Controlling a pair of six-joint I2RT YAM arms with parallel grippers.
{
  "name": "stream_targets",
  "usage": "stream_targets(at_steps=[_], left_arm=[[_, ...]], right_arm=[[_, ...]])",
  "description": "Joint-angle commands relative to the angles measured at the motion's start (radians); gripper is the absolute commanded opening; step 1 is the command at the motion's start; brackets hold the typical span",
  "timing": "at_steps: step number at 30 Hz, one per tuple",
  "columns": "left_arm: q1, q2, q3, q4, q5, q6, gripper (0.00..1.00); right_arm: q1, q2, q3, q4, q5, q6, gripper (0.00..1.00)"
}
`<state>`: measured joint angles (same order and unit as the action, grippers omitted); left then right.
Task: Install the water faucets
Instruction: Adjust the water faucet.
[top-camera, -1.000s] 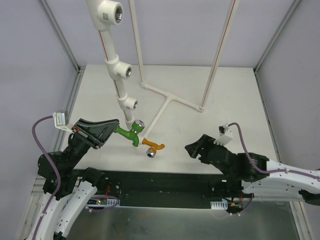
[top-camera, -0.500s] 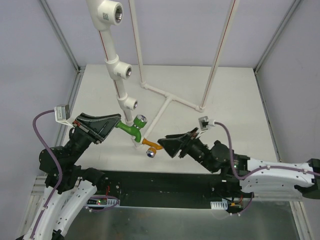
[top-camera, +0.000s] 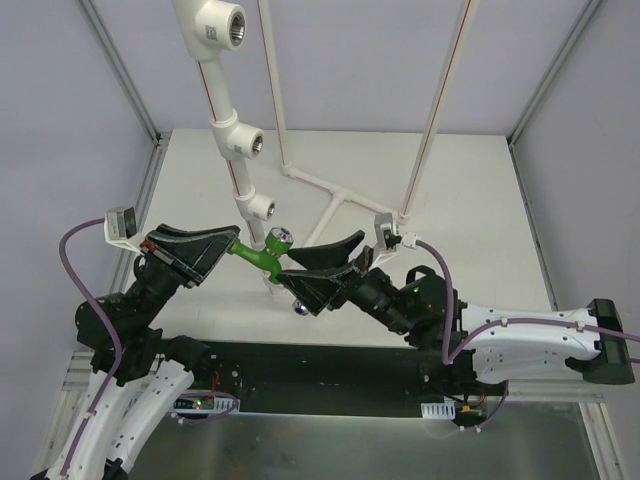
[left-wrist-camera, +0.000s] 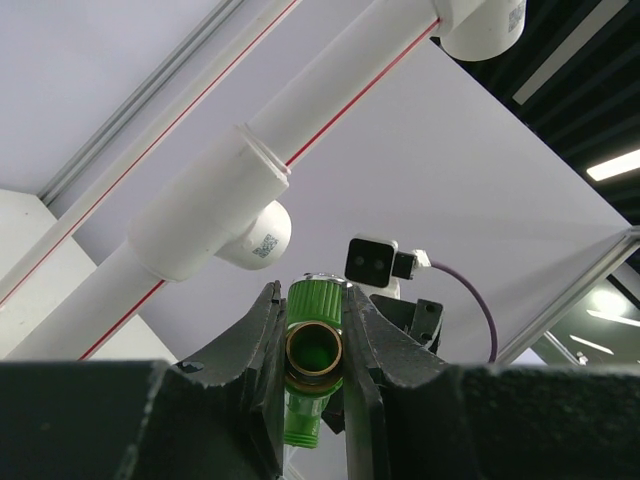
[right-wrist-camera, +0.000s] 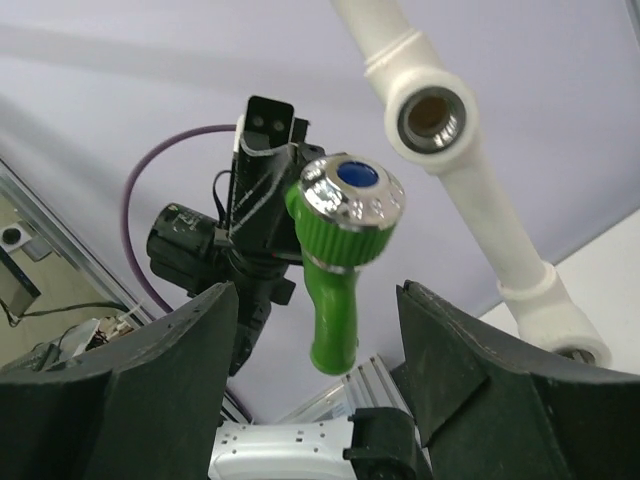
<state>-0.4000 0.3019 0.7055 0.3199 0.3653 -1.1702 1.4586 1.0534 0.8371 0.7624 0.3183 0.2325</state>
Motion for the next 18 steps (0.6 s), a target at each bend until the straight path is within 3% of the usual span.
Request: stream_targets(at_steps=[1, 18], left_arm=[[-0.005, -0.007, -0.003, 0.111, 0.006, -0.034, 0.00], [-0.005, -0.037, -0.078, 0.272, -0.078, -0.134, 0.00]], right_arm=[[0.002, 0.048, 0.072, 0.118, -0.028, -0.025, 0.70], [-0.001, 0.246, 0.229, 0.215, -0.081, -0.030, 0.63]])
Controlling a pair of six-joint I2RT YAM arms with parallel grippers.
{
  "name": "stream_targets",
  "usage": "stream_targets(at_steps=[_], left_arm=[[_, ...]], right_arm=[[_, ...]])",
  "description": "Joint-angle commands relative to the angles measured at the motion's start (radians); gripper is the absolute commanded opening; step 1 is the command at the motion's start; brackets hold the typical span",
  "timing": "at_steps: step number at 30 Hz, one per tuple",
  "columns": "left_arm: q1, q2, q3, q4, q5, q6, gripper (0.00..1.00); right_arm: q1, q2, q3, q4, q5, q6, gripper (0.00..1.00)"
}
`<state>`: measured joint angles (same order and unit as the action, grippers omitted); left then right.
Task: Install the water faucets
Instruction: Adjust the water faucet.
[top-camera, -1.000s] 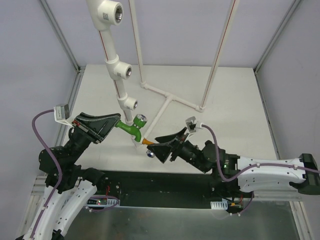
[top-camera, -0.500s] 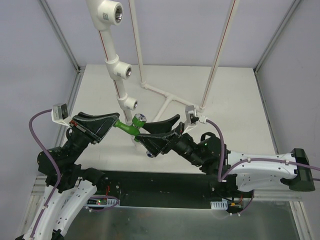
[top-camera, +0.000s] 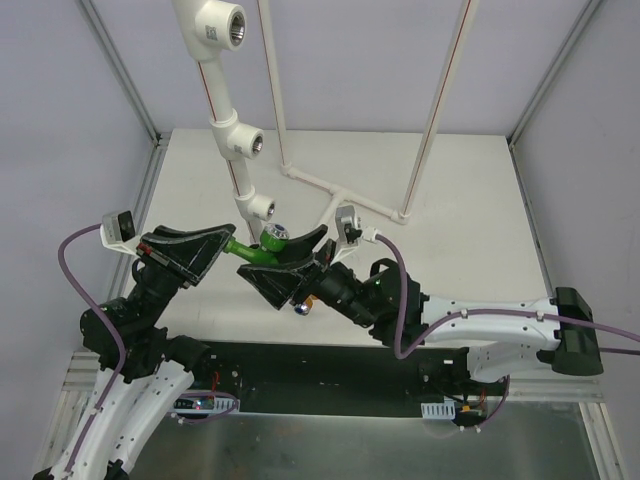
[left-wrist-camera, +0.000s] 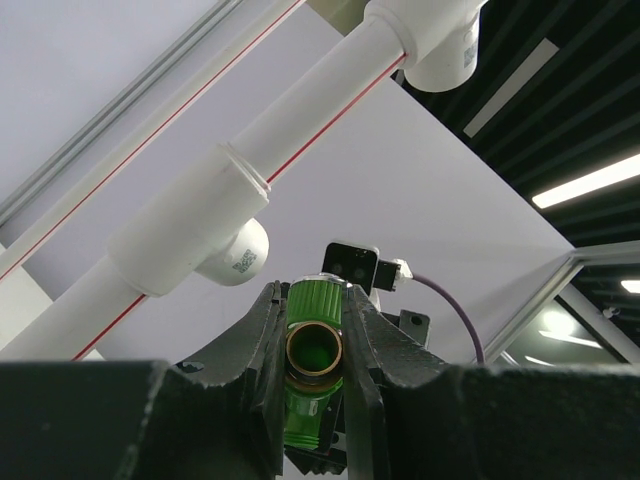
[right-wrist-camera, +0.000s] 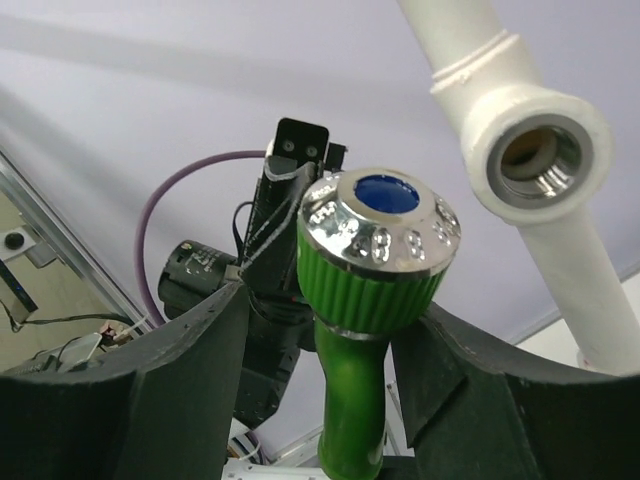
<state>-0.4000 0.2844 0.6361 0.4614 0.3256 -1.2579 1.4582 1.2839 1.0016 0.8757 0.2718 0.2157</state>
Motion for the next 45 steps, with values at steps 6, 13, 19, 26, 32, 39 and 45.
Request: stream_targets(at_steps=[6, 13, 19, 26, 32, 39, 45], left_arm=[[-0.005, -0.039, -0.053, 0.186, -0.077, -0.075, 0.00], [-0.005, -0.036, -0.067, 0.212, -0.077, -0.089, 0.00], [-0.005, -0.042, -0.078, 0.220, -0.082, -0.094, 0.00], [-0.005, -0.053, -0.090, 0.221, -0.083, -0.097, 0.00], [-0.005, -0.056, -0.095, 0.215, -0.076, -0.100, 0.00], [-0.005, -0.096, 0.064, -0.186, -0.020, 0.144, 0.74], [-0.005, -0.061, 0.256, -0.581, 0.035, 0.471, 0.74]], right_arm=[[-0.015, 0.054, 0.089, 0.140, -0.051, 0.013, 0.60], [-0.039, 0.086, 0.103, 0.170, -0.082, 0.059, 0.49], [-0.053, 0.107, 0.121, 0.181, -0.092, 0.086, 0.44], [-0.053, 0.127, 0.144, 0.175, -0.072, 0.099, 0.20], [-0.053, 0.111, 0.137, 0.131, -0.054, 0.088, 0.00], [-0.050, -0.061, -0.018, 0.024, -0.045, 0.042, 0.00], [-0.029, -0.276, -0.165, -0.207, 0.019, -0.056, 0.00]])
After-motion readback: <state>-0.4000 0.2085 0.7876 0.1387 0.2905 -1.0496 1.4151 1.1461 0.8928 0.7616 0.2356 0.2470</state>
